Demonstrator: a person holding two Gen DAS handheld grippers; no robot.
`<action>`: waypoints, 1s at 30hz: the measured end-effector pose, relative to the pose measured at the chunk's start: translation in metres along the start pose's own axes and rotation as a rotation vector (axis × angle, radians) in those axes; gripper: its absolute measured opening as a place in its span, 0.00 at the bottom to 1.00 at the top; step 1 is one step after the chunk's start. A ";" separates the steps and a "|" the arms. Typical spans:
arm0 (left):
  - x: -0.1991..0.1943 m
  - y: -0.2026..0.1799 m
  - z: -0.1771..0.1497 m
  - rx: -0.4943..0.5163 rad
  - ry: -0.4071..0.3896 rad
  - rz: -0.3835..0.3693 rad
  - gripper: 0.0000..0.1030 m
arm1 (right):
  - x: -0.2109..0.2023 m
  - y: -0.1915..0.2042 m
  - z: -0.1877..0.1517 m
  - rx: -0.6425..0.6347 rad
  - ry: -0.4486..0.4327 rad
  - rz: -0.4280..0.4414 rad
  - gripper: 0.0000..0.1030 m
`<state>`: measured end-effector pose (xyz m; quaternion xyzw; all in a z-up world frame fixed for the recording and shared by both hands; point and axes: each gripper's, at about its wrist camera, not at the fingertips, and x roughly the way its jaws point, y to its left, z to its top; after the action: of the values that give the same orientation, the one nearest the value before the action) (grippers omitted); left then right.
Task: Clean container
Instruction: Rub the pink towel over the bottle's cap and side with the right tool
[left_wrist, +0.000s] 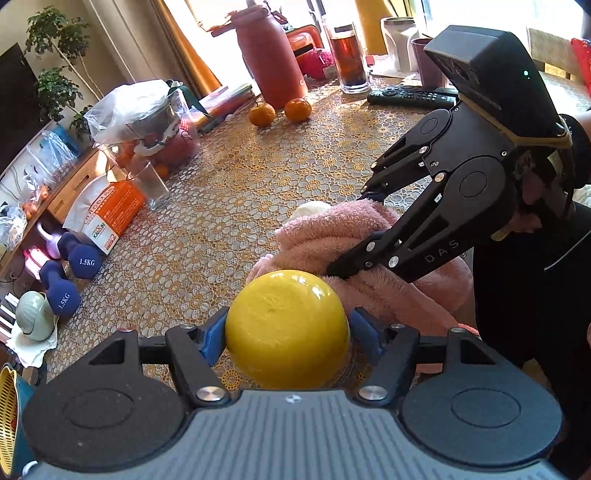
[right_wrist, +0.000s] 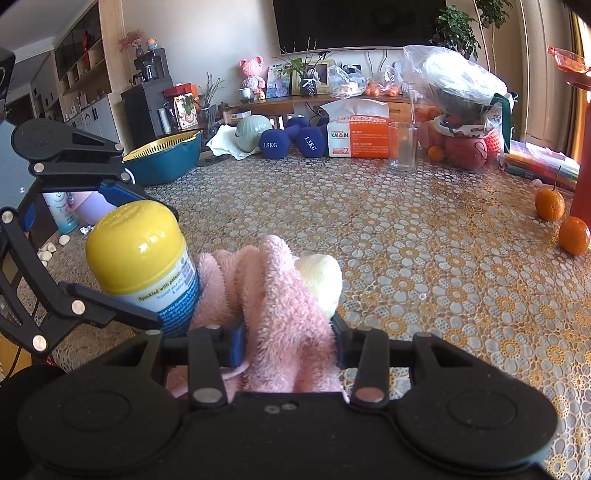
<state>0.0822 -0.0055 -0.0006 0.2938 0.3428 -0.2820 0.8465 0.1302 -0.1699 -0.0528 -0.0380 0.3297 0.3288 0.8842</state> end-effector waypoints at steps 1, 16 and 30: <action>-0.001 0.001 -0.002 -0.029 -0.002 0.010 0.68 | -0.002 0.000 0.001 0.004 -0.006 -0.002 0.40; -0.027 0.012 -0.046 -0.531 -0.107 0.128 0.67 | -0.035 0.017 0.042 0.039 -0.110 0.206 0.40; -0.037 0.014 -0.069 -0.690 -0.138 0.112 0.67 | 0.003 0.042 0.025 -0.195 0.021 -0.031 0.40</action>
<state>0.0409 0.0618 -0.0098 -0.0106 0.3433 -0.1219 0.9312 0.1207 -0.1281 -0.0286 -0.1326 0.3047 0.3452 0.8778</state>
